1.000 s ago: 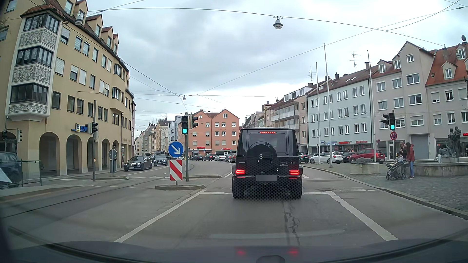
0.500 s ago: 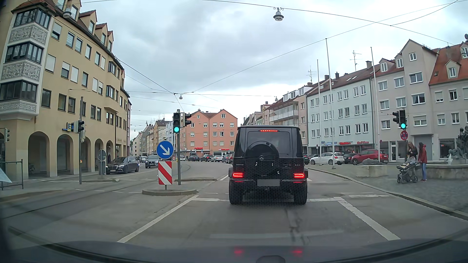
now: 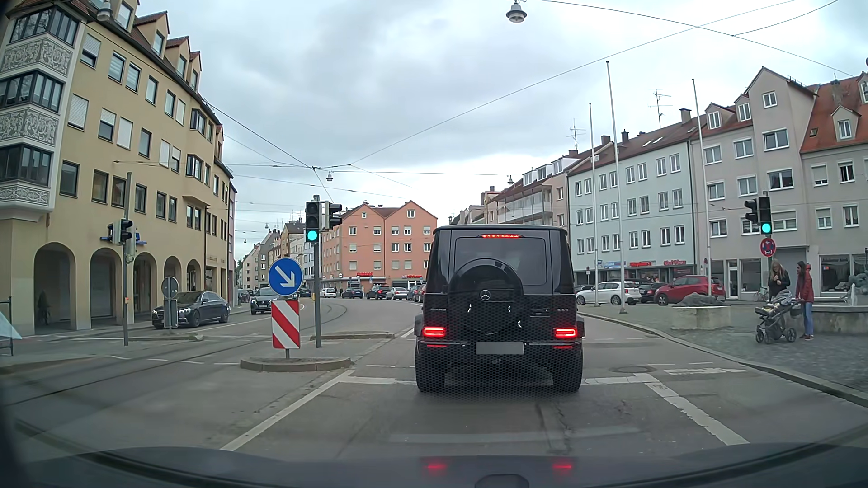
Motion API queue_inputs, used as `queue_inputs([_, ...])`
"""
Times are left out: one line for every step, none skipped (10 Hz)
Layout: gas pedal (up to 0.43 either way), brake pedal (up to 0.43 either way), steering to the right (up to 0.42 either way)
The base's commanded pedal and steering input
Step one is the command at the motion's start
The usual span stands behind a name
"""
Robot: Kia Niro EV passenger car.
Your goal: Follow the waypoints while adhering to traffic rules and regulations
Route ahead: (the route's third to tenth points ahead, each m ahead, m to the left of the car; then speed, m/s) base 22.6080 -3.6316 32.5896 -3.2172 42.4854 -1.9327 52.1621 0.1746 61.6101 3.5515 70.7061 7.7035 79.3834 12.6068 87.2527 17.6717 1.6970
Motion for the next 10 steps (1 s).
queue_inputs([0.0,0.207,0.02])
queue_inputs([0.0,0.207,0.02])
queue_inputs([0.0,0.207,0.02])
queue_inputs([0.0,0.207,0.02])
queue_inputs([0.0,0.207,0.02])
queue_inputs([0.0,0.207,0.02])
queue_inputs([0.0,0.207,0.02])
queue_inputs([0.0,0.207,0.02])
queue_inputs([0.0,0.207,0.02])
queue_inputs([0.0,0.207,0.02])
